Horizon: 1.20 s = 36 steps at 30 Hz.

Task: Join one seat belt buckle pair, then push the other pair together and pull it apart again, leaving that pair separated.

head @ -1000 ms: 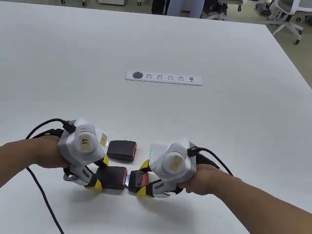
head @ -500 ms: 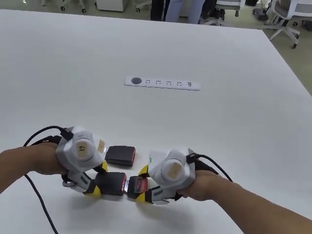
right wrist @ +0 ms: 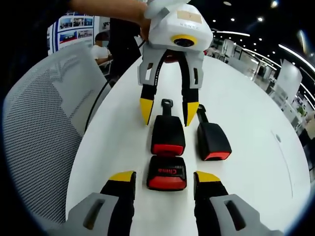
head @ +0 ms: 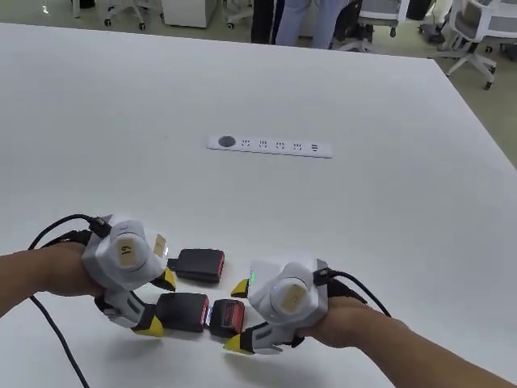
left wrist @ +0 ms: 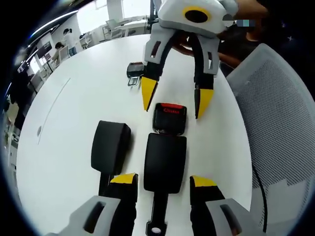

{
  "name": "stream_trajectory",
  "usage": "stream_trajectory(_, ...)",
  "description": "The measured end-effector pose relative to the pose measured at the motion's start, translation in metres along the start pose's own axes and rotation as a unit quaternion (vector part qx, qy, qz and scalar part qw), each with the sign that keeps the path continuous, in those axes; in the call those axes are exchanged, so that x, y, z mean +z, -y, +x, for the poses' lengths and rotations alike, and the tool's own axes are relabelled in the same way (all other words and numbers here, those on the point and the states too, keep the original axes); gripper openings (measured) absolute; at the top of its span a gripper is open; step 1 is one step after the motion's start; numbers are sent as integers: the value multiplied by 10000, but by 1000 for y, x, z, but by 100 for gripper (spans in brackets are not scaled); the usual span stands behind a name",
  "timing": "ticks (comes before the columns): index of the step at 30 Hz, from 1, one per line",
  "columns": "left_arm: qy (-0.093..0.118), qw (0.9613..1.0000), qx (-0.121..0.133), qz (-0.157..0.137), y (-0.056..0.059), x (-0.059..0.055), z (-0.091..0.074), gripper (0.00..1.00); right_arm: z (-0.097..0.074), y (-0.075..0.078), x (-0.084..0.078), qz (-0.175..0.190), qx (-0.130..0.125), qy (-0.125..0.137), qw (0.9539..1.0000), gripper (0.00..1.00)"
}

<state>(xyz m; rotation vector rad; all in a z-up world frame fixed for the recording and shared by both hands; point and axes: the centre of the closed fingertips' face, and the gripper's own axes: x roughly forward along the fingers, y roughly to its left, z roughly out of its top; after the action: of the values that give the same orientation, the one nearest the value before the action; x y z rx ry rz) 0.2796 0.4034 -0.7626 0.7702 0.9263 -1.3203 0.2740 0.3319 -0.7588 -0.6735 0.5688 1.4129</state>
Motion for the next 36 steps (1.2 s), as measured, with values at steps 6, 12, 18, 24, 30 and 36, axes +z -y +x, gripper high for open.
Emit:
stream_trajectory(6, 198, 9997, 99, -128, -6, 11, -11, 44, -11, 13, 2, 5, -179, 104, 9998, 47)
stream_trajectory(12, 387, 9989, 133, -222, -15, 20, -18, 44, -26, 27, 1, 17, -258, 89, 9996, 47)
stream_trajectory(18, 444, 9984, 269, -239, -33, 23, -28, 44, -40, 41, -7, 73, -343, 21, 9994, 47)
stream_trajectory(24, 446, 9979, 378, -261, -50, 25, -32, 45, -51, 57, -21, 69, -396, -84, 9992, 47)
stream_trajectory(30, 345, 9985, 395, -185, -64, 26, -29, 45, -59, 68, -38, 124, -417, -236, 9988, 47)
stream_trajectory(36, 225, 9990, 381, -72, -73, 31, -26, 45, -69, 80, -55, 206, -456, -380, 9980, 47)
